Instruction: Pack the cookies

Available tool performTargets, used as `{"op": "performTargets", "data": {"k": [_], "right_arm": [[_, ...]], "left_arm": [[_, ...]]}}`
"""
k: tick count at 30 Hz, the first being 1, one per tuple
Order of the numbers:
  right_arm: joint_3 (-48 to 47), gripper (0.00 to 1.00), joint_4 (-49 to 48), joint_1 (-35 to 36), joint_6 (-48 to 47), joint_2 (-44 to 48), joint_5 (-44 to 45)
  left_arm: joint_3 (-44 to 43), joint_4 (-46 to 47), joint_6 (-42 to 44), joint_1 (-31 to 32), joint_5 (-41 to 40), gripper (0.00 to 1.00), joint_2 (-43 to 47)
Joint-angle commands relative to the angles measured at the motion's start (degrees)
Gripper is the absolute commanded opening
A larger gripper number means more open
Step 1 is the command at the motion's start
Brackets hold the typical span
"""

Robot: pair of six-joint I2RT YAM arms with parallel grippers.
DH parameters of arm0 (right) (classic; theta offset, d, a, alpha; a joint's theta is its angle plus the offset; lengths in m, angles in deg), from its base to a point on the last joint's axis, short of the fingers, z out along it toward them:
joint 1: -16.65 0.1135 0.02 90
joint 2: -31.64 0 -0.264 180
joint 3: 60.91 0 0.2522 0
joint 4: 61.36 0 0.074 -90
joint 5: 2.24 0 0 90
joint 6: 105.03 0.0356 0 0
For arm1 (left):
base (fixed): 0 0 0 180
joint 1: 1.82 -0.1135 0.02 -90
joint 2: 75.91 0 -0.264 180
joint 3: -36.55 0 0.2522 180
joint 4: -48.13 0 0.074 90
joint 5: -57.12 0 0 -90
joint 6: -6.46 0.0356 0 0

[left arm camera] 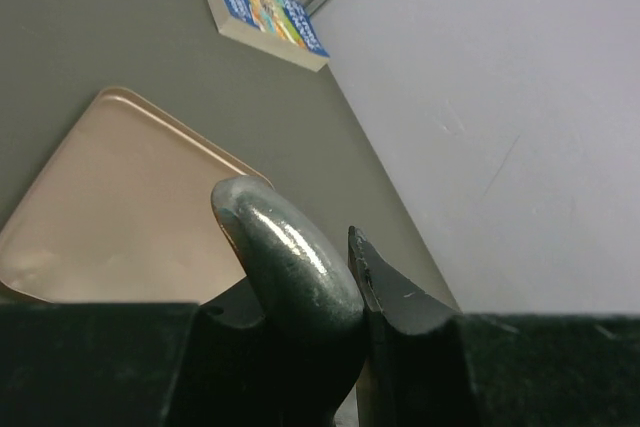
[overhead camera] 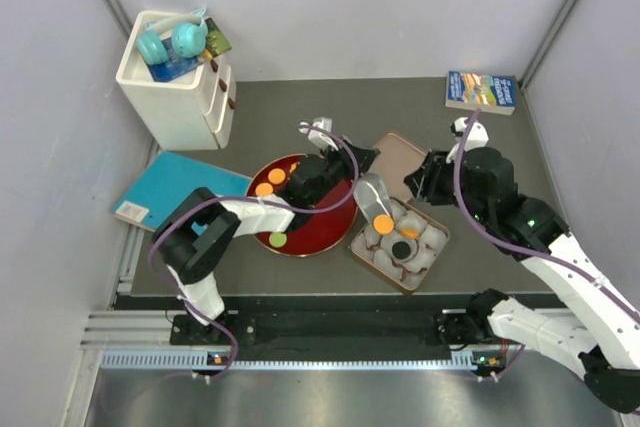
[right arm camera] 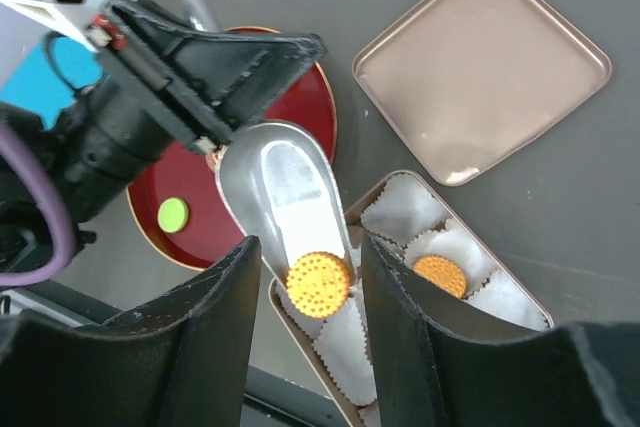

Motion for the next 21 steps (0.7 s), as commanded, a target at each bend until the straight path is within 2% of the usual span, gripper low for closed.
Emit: {"op": "performTargets", "data": {"k": [1, 10, 21], "right_arm": [[1.0, 0.45, 1.6, 0.3, 0.1, 1.8, 1.7], [0.7, 0.45, 3.3, 0.3, -0.5, 2.5, 2.7], [1.5, 0.46, 4.3, 0.3, -0.7, 3.9, 3.4]], "left_arm": [[-5.3, 5.9, -1.0, 1.6, -1.3, 0.00, -4.7], [-15.6, 5.4, 0.7, 4.6, -1.6, 0.00, -14.0], [-22.9, 1.4, 7.5, 7.6, -3.1, 0.00, -18.8]]}}
